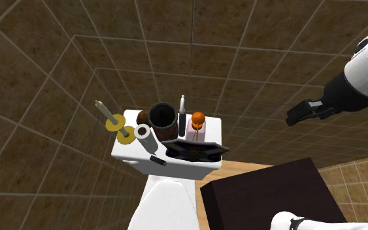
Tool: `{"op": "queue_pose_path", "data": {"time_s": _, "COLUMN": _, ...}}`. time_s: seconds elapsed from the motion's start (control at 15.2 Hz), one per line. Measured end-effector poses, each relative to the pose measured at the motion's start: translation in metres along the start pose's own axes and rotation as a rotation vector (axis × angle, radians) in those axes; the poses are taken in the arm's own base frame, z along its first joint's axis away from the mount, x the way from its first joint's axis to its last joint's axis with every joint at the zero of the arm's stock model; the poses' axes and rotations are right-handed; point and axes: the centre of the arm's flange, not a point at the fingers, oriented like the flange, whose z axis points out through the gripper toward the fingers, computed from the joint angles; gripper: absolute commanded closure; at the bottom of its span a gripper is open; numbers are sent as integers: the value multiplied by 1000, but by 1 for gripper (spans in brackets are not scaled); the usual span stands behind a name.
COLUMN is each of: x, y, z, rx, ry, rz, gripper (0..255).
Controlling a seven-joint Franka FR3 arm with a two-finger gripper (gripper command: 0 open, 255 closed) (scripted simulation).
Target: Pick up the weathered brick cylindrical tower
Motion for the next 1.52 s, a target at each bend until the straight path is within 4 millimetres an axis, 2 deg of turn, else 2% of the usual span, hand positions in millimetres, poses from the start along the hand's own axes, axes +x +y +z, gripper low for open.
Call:
{"op": "queue_pose_path", "data": {"time_s": 0.13, "x": 1, "y": -7, "z": 2, "rx": 1, "ry": -2, "rz": 9, "gripper": 0}}
{"op": "queue_pose_path", "data": {"time_s": 0.53, "x": 19, "y": -73, "z": 21, "rx": 9, "ry": -29, "rz": 129, "gripper": 0}}
{"op": "queue_pose_path", "data": {"time_s": 1.19, "x": 77, "y": -185, "z": 52, "rx": 28, "ry": -78, "rz": 352, "gripper": 0}}
{"op": "queue_pose_path", "data": {"time_s": 1.52, "x": 114, "y": -240, "z": 69, "rx": 37, "ry": -102, "rz": 463, "gripper": 0}}
